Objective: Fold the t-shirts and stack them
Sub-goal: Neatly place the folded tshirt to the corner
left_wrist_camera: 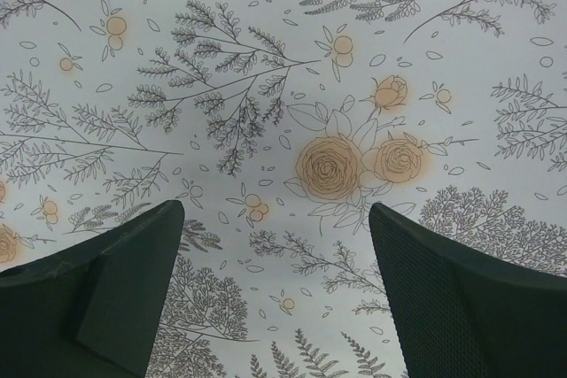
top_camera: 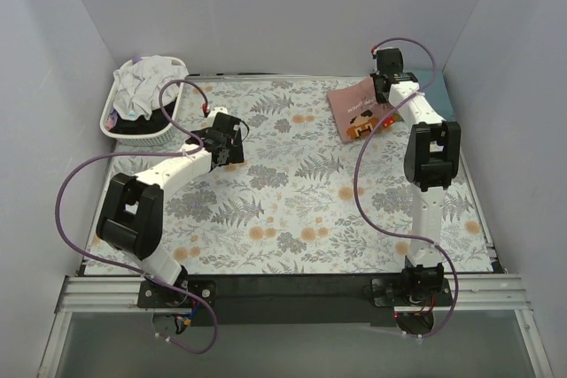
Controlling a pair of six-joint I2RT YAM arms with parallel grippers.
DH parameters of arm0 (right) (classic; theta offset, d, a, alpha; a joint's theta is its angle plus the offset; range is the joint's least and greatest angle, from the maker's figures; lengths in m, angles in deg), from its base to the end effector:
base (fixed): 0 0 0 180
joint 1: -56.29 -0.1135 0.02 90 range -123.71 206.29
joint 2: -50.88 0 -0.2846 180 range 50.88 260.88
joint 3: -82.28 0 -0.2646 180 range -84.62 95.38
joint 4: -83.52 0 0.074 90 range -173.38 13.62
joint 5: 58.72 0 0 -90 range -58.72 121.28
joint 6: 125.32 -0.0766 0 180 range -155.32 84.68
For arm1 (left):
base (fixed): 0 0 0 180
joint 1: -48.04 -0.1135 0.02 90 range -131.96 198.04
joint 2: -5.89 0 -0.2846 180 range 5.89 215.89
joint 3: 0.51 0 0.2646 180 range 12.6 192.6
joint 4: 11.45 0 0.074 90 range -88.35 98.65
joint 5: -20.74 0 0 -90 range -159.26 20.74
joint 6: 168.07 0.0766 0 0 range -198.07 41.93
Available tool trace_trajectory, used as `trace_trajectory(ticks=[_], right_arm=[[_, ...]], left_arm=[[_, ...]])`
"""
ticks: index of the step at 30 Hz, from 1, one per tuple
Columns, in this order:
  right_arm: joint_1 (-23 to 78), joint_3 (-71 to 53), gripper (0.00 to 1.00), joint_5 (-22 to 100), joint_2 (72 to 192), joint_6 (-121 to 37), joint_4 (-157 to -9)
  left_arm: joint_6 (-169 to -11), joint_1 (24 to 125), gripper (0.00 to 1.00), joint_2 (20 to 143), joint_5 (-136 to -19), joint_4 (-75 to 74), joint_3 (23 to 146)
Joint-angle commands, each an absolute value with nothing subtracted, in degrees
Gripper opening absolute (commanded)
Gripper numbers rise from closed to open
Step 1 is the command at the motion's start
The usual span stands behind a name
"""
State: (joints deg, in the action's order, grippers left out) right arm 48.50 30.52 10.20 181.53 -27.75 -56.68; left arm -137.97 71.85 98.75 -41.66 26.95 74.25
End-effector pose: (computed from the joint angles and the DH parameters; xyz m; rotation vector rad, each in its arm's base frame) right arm 0.5759 0.0510 0.2206 -0.1182 2.2801 -0.4214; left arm 0.3474 -0.1145 0.1972 -0.9107 2.2235 -0.0428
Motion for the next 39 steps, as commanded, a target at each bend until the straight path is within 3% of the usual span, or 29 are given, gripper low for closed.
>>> trace_trajectory(ticks=[1, 20, 28, 39], right_arm=[[50.0, 34.2, 0.01, 8.7, 182.3, -27.9, -62.3], [55.8, 42.8, 0.01, 14.2, 185.3, -30.8, -72.4], [61.5, 41.2, 0.01, 19.3, 181.6, -30.0, -73.0], [65.4, 41.8, 0.03, 23.9, 186.5, -24.0, -76.4]], left_arm=[[-138.5, 71.8, 0.85, 99.5, -41.7, 27.9, 76.1], [-139.1, 71.8, 0.84, 101.9, -43.2, 29.2, 77.1], [-139.1, 71.8, 0.83, 103.0, -44.6, 30.0, 78.0], [-139.1, 71.8, 0.83, 103.9, -44.3, 30.4, 78.3]])
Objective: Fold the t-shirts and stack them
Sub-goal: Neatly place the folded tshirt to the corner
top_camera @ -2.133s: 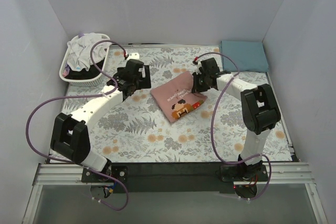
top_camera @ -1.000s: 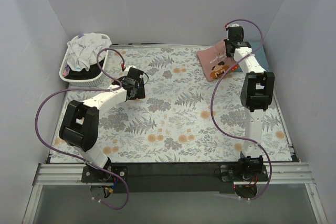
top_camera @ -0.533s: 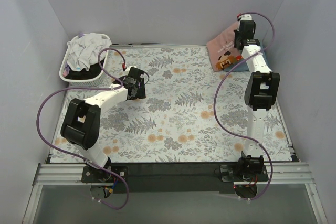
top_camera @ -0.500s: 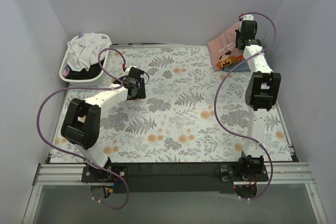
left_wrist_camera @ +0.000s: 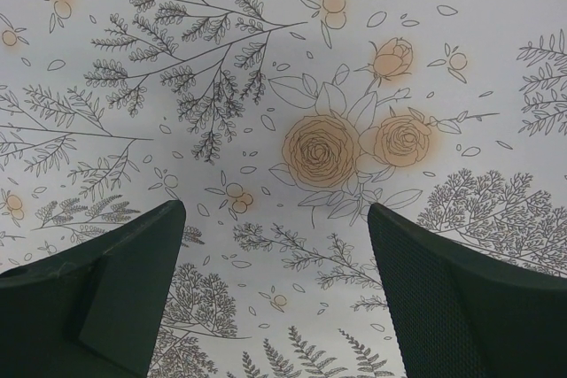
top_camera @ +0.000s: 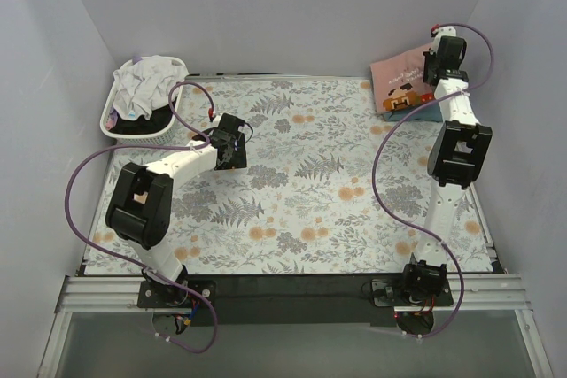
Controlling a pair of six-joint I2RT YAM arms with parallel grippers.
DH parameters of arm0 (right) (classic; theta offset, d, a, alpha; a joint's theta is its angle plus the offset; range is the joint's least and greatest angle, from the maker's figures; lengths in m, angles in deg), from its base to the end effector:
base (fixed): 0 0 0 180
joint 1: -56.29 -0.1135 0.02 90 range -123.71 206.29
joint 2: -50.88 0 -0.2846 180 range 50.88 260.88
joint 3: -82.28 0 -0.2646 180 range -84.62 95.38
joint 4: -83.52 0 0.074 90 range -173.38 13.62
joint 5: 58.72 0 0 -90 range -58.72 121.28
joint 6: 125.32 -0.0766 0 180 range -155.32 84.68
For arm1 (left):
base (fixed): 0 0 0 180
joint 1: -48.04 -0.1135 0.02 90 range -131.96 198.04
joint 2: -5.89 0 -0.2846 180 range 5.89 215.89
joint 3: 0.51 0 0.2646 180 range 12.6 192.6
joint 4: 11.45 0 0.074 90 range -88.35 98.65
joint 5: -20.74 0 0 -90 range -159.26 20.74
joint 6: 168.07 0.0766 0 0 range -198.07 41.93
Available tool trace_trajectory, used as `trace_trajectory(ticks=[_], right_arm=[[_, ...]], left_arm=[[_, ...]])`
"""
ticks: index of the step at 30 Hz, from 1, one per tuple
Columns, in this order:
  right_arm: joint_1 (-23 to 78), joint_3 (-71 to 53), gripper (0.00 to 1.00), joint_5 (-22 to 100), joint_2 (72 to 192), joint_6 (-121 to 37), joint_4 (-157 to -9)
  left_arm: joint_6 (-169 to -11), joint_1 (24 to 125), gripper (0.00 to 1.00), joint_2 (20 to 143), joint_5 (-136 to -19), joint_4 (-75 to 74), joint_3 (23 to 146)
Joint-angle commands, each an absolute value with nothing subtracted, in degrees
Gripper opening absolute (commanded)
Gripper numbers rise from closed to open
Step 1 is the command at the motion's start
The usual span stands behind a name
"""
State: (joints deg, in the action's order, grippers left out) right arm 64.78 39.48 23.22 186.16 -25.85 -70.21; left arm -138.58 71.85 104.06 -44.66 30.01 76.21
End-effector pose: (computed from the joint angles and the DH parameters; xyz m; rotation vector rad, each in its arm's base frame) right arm 0.6148 -0.1026 0.2608 0.0740 2.0062 -0.3415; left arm 0.3533 -0.1211 0.1706 -0.9156 2.3414 -0.0002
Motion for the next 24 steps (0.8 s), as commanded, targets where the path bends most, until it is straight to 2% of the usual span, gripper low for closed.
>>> trace_trajectory(ticks=[1, 17, 20, 21, 24], right_arm=[[65.6, 40.6, 0.03, 23.7, 186.7, -24.0, -78.0], [66.2, 39.7, 0.15, 15.6, 191.3, -22.2, -82.8], [66.2, 36.8, 0.46, 10.4, 189.3, -23.6, -85.7], [66.2, 35.9, 0.6, 9.3, 188.5, -24.1, -86.2], [66.0, 33.6, 0.65, 10.2, 185.3, -24.8, -86.9]], left_arm=[[-139.2, 71.8, 0.83, 104.1, -44.3, 30.5, 78.3], [-139.2, 71.8, 0.83, 105.8, -45.0, 31.0, 78.8], [-139.3, 71.8, 0.83, 105.6, -44.9, 31.0, 78.9], [-139.2, 71.8, 0.83, 105.6, -44.9, 31.0, 78.9], [-139.3, 71.8, 0.83, 105.2, -45.0, 31.2, 79.0]])
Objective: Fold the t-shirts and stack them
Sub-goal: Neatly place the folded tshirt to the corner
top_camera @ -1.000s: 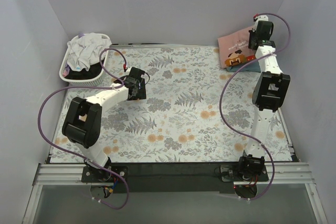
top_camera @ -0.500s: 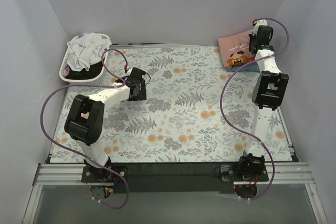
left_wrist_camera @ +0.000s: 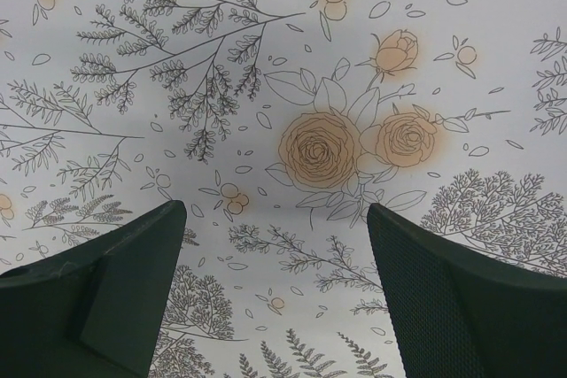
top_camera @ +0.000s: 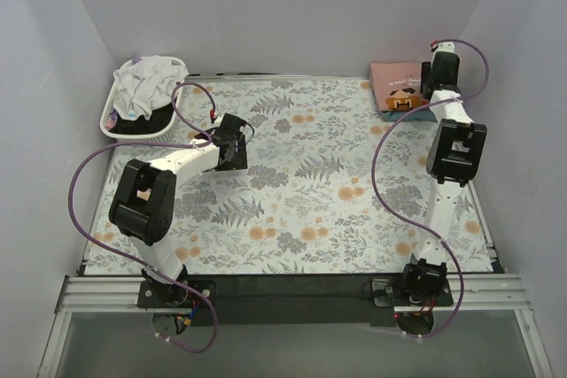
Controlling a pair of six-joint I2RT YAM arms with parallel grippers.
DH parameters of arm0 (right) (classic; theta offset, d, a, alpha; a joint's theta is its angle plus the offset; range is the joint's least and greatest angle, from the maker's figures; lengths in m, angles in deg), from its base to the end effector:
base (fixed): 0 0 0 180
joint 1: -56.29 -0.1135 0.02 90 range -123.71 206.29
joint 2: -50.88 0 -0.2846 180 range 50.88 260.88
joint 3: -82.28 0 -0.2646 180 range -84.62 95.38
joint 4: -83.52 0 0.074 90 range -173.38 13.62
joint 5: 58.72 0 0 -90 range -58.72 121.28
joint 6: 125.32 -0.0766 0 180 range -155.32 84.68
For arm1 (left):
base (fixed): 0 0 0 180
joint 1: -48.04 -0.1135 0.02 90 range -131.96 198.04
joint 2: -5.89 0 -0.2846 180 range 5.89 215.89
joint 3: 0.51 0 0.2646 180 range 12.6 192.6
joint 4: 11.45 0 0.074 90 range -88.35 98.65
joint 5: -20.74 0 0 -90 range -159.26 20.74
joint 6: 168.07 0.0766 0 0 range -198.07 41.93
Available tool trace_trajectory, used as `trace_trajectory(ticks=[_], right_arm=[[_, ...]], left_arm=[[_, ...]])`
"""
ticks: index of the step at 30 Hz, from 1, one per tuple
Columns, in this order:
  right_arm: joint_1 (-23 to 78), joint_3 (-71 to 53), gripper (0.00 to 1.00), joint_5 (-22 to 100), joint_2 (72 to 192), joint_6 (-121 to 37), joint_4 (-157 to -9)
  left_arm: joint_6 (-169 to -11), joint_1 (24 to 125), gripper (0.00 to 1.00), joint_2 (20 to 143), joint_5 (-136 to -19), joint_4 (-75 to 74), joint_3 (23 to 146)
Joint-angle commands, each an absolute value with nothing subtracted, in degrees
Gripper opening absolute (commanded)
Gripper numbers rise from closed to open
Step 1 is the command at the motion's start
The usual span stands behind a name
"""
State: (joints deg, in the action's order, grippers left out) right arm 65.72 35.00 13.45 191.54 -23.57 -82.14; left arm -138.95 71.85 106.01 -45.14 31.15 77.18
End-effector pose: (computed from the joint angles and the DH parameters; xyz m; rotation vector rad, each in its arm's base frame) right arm 0.6257 -0.1277 0.2017 0.1673 1.9729 -0.5464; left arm 0.3560 -0.1229 0.1623 -0.9223 2.3724 0.0223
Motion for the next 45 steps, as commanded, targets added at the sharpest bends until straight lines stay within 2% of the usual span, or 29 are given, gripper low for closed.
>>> trace_trajectory(ticks=[1, 6, 10, 17, 24, 26, 27, 28, 34, 37, 38, 42, 45], right_arm=[[65.8, 32.3, 0.65, 10.2, 184.3, -24.8, -86.9], [63.1, 24.8, 0.69, 11.7, 173.0, -28.5, -84.7], [62.6, 14.8, 0.69, 19.2, 160.7, -35.1, -81.2], [62.7, -2.8, 0.74, 27.7, 131.9, -40.5, -71.8], [62.7, -13.1, 0.92, 33.4, 104.5, -38.7, -58.1], [62.6, -17.0, 0.93, 33.9, 95.6, -39.1, -56.8], [62.4, -18.5, 0.98, 33.8, 92.6, -39.4, -56.9], [61.9, -21.5, 0.98, 31.6, 87.0, -39.6, -57.0], [53.1, -29.8, 0.98, 19.0, 72.5, -39.0, -57.4], [50.1, -35.9, 0.98, 14.5, 65.9, -38.8, -57.4], [49.4, -37.4, 0.98, 14.1, 64.4, -38.7, -57.4], [48.3, -43.1, 0.98, 13.9, 58.6, -38.6, -58.2], [48.2, -47.6, 0.98, 14.5, 55.1, -39.1, -59.7]], left_arm=[[-139.4, 71.8, 0.82, 104.9, -45.2, 31.3, 79.2], [-139.9, 71.8, 0.82, 102.2, -45.1, 31.5, 79.2], [-140.5, 71.8, 0.83, 97.7, -44.7, 31.4, 78.9], [-141.3, 71.8, 0.84, 87.2, -45.5, 31.2, 79.4], [-142.8, 71.8, 0.86, 67.2, -45.7, 32.9, 75.0], [-143.1, 71.8, 0.86, 59.6, -46.9, 34.2, 73.6], [-143.4, 71.8, 0.87, 57.1, -48.4, 34.9, 73.4], [-144.2, 71.8, 0.87, 53.1, -48.7, 36.6, 73.5], [-149.1, 71.8, 0.89, 39.5, -45.4, 40.3, 69.7], [-152.9, 71.8, 0.96, 32.2, -40.6, 40.0, 63.1], [-153.8, 71.8, 0.98, 30.6, -39.9, 39.7, 61.2], [-155.2, 71.8, 0.98, 21.9, -40.0, 36.6, 51.2], [-153.7, 71.8, 0.98, 19.6, -41.4, 34.3, 48.6]])
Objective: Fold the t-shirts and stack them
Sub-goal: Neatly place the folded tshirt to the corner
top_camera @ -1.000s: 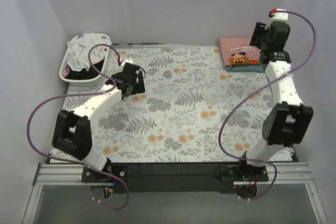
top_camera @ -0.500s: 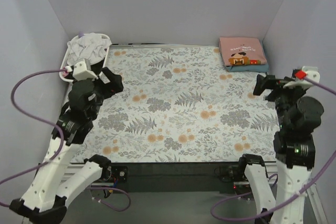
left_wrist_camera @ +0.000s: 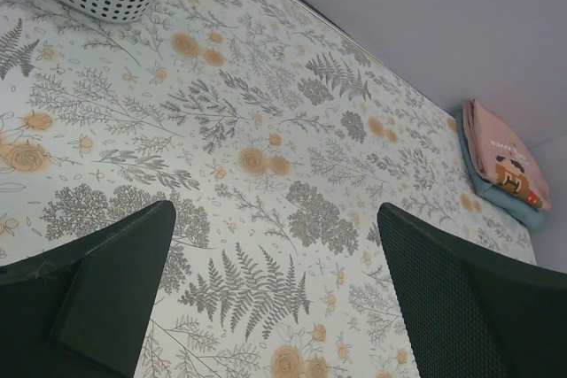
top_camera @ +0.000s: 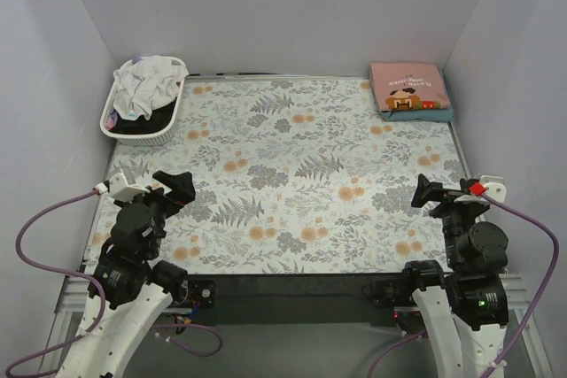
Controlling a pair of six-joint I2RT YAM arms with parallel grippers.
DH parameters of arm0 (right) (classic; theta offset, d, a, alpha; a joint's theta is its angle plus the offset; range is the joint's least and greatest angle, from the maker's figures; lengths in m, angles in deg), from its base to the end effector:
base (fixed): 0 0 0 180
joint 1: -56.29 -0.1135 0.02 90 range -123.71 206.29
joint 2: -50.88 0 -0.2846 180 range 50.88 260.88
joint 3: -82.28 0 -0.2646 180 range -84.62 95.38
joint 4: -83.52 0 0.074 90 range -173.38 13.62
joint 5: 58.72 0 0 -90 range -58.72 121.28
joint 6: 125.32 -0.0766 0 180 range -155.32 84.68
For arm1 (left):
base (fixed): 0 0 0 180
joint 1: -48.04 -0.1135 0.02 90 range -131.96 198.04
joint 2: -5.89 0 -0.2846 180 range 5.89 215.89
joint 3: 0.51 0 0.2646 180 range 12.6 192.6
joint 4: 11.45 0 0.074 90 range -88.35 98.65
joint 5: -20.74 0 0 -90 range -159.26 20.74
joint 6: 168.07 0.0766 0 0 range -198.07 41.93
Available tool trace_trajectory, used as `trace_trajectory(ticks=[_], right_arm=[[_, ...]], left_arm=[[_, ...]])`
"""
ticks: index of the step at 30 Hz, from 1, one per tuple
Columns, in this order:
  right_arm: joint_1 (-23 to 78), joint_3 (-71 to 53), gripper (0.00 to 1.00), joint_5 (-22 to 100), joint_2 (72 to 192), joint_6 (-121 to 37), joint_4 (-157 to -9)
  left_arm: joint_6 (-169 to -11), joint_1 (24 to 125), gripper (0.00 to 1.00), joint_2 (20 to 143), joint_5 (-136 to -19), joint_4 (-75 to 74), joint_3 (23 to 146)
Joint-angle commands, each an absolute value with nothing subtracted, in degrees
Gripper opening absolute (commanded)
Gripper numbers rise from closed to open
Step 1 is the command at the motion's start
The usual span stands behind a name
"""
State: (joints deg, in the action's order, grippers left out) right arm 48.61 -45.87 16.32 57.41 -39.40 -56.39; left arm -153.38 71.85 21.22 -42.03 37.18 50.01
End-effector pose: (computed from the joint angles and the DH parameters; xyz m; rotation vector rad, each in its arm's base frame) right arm 0.0727 -0.0101 0.3475 0.1649 1.4735 -0.0269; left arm 0.1056 -0.0083 0.3082 -1.1043 1.4885 -0.8074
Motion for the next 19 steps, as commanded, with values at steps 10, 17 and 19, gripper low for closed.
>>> trace_trajectory(ticks=[10, 17, 19], right_arm=[[48.1, -52.0, 0.98, 19.1, 54.7, -39.2, -62.3], [47.8, -52.7, 0.98, 19.4, 53.9, -39.4, -62.6], [47.5, -52.8, 0.98, 19.8, 53.3, -39.4, -62.7]], left_arm=[[-153.4, 71.8, 0.98, 20.1, -43.2, 32.8, 44.9], [-153.8, 71.8, 0.98, 21.9, -42.1, 33.3, 45.0], [-153.6, 71.8, 0.98, 22.4, -42.4, 32.9, 44.8]])
